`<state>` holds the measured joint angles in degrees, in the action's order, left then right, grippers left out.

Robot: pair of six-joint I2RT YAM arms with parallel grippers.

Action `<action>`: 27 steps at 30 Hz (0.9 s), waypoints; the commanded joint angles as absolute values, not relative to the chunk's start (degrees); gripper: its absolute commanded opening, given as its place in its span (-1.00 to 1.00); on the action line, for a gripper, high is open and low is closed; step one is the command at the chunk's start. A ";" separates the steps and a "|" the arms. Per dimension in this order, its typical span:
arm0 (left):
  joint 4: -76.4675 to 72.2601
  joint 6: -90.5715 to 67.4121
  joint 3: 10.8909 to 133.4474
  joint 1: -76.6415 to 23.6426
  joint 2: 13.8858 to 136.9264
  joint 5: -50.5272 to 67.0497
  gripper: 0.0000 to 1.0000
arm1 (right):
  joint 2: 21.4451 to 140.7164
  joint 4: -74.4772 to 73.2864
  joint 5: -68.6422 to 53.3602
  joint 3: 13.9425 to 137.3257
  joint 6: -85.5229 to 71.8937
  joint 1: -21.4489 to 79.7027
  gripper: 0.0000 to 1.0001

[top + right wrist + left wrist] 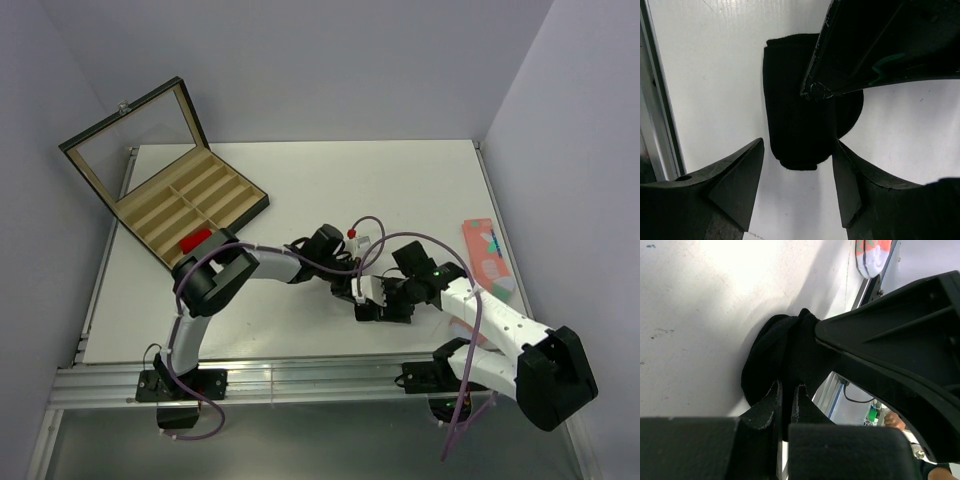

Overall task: Roll the socks
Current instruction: Roll the sock at the center of the board.

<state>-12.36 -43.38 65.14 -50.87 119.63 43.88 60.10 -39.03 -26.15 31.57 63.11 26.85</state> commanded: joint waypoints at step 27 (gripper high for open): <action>-16.51 -55.89 50.37 -50.80 109.78 18.91 -0.17 | 71.37 -38.32 -21.62 34.19 55.99 27.42 -0.44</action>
<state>-17.80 -54.54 54.48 -51.24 111.61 29.12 69.14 -37.01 -24.69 34.98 56.82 27.24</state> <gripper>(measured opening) 0.405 0.356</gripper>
